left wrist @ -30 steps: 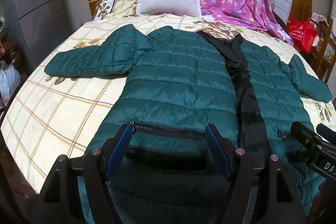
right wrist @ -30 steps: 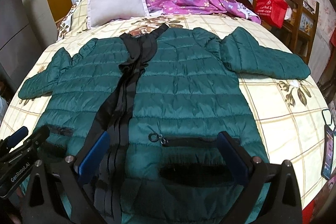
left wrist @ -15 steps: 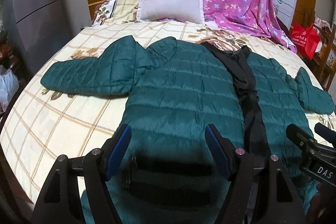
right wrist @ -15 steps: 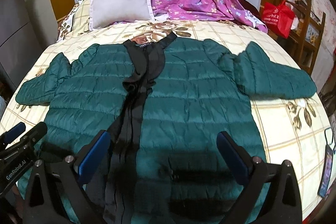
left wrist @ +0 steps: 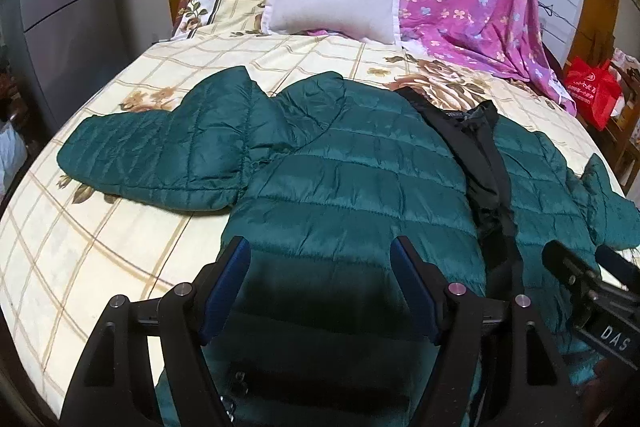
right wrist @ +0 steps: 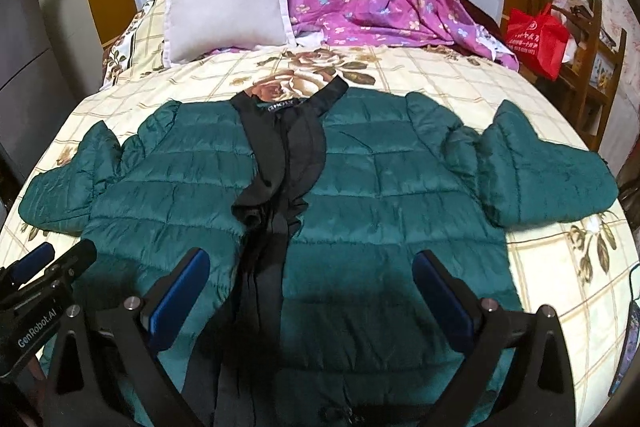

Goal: Fold large clothes

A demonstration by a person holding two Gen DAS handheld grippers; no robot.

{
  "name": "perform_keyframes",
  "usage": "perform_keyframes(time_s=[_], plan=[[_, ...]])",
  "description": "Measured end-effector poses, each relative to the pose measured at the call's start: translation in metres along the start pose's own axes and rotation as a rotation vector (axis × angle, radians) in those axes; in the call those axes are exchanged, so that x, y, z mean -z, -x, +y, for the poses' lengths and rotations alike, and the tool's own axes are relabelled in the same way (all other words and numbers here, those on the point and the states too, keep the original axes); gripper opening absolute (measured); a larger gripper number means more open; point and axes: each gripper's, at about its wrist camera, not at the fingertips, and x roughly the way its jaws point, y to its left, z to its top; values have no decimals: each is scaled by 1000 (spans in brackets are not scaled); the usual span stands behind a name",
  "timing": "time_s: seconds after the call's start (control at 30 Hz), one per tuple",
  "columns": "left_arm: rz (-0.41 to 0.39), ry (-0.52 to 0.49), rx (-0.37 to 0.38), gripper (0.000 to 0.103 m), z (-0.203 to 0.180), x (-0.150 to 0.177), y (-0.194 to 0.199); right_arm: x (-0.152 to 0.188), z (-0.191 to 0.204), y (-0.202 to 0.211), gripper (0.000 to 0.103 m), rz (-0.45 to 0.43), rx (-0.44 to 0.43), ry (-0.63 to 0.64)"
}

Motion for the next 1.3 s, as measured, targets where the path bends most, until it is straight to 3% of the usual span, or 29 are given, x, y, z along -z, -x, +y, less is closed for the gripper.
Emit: perform_keyframes(time_s=[0.8,1.3], plan=[[-3,-10,-12,43,0,-15,-16,-15,9,-24,103,30,5,6],[-8,30,-20,43,23,-22,-18,-14,15,-36,103,41,-2,3]])
